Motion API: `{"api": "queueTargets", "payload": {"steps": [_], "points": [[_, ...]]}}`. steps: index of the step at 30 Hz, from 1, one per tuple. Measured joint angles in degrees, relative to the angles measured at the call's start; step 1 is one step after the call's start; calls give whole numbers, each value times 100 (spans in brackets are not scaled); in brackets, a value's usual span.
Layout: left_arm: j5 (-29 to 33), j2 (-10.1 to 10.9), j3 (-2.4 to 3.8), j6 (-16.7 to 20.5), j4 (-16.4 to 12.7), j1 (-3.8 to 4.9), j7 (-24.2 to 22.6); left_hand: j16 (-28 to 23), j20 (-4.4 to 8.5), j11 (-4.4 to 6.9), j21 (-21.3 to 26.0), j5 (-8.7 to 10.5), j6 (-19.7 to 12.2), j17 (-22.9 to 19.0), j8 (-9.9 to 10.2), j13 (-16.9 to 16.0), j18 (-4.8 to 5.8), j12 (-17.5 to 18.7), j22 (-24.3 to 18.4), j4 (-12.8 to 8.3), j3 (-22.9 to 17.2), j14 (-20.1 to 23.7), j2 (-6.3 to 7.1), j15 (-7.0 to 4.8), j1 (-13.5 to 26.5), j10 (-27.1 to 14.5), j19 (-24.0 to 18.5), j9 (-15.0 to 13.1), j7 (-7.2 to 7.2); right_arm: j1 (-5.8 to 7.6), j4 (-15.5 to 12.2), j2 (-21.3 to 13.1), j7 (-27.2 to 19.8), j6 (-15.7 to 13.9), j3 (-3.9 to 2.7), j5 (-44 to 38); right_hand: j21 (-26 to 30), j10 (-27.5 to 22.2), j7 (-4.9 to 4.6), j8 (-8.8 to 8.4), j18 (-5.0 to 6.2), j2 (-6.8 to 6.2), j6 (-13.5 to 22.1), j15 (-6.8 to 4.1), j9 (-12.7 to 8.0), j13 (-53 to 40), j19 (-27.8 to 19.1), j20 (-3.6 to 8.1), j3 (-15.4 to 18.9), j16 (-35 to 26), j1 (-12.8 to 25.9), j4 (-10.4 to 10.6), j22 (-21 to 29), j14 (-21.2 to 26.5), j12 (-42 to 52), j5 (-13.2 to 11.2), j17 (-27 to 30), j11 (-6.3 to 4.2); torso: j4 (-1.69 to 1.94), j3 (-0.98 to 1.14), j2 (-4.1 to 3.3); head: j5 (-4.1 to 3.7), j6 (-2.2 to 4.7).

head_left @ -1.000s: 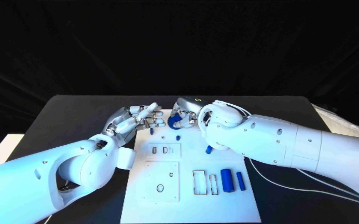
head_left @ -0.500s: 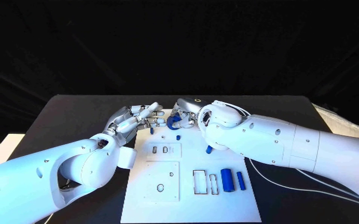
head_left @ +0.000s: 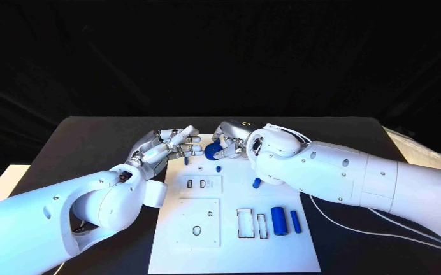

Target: Assemble the parts on the task board

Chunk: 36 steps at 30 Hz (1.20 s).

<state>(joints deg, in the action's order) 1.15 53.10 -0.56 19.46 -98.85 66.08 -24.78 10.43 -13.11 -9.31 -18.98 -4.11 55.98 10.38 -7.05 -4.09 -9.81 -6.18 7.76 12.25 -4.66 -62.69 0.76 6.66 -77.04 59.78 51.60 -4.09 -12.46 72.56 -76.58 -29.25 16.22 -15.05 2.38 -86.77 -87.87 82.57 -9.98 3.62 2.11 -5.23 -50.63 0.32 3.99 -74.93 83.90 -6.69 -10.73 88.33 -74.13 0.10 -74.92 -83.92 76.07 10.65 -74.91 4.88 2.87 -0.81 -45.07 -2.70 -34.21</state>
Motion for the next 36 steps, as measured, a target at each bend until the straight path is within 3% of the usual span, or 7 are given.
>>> {"api": "queueTargets", "payload": {"steps": [6, 10, 15, 18, 25, 30, 36], "points": [[0, 15, 0, 0, 4, 0, 5, 0, 0, 0, 0, 0, 0, 0, 0, 0, 0, 0, 0, 0, 0, 0, 0, 0, 0, 0, 0, 0, 0, -17, -364, -361, -68, -194, -9, 39, 0, 46, 38, 56, 0, 76, -183, 0, 33, 0, 0, 0, 22, 0, -76, 22, 0, 0, 150, 134, 0, -37, -6, 3, 2, -2, -4], [0, 38, 0, -1, 12, 0, 6, 0, 0, 0, 0, 0, 0, 0, 0, 0, 0, 0, 0, 0, 0, 0, 0, 0, 0, 0, 0, 0, 0, 7, -746, -902, -183, -358, -46, 249, 0, 82, 61, 100, 1, 76, -224, 0, 40, 0, 0, 0, 23, 0, -76, 22, 0, 0, 154, 145, 0, -42, -18, 2, 11, -13, 18], [0, 61, 0, -4, 29, -1, 7, 0, 0, 0, 0, 0, 0, 6, 23, 0, 0, 0, -6, 0, 0, 0, 0, 0, 0, 0, 0, 0, 0, 78, -923, -1592, -425, -447, -71, 727, 0, 82, 42, 100, 1, 76, -244, 0, 39, 0, 0, 0, 38, 0, -76, 7, 1, 0, 154, 145, 1, -42, -75, 4, 38, -4, 41], [0, 65, -1, -9, 47, -1, 7, 0, 0, 0, 0, 0, 0, 6, 23, 0, 0, 0, -6, 0, 0, 0, 0, 0, 0, 0, 0, 0, 0, 86, -927, -1950, -655, -456, -71, 1038, 0, 82, 42, 100, 1, 44, -244, -1, 39, 0, 0, 0, 59, 0, -109, -14, 1, 0, 154, 145, -1, -42, -113, 15, 53, 7, 52], [0, 63, -2, -26, 132, -1, 1, 0, 0, 0, 0, 0, 0, 6, 23, 0, 0, 0, -6, -16, 16, 0, 0, 0, 0, 0, 0, 0, 0, 57, -832, -2417, -1205, -414, -69, 1418, 0, 82, 42, 77, 1, 22, -244, -1, 29, -1, 0, 0, 93, 0, -176, -48, 1, 0, 80, 145, -4, -42, -192, 65, 89, 21, 59], [0, 56, -2, -36, 188, -1, -2, 0, 0, 0, 0, 0, 0, 5, 23, 0, 0, 0, -5, -16, 16, 0, 0, 0, 0, 0, 0, 0, 0, -11, -622, -2509, -1488, -353, -60, 1431, 0, 62, 42, 77, 1, 22, -244, -1, 28, -1, 0, 0, 93, 0, -176, -48, 1, 0, 79, 145, -3, -63, -218, 97, 101, 9, 49], [0, 45, -4, -46, 235, -3, -3, 0, 0, 0, 0, 0, 0, 5, 23, 0, 0, 0, -5, -16, 16, 0, 0, 0, 0, 0, 0, 0, 0, -117, -355, -2475, -1664, -304, -55, 1392, 0, 62, 42, 77, 1, 21, -244, -1, 28, 0, 0, 0, 109, 0, -177, -64, 2, 0, 79, 145, -3, -63, -227, 115, 101, 10, 33]]}}
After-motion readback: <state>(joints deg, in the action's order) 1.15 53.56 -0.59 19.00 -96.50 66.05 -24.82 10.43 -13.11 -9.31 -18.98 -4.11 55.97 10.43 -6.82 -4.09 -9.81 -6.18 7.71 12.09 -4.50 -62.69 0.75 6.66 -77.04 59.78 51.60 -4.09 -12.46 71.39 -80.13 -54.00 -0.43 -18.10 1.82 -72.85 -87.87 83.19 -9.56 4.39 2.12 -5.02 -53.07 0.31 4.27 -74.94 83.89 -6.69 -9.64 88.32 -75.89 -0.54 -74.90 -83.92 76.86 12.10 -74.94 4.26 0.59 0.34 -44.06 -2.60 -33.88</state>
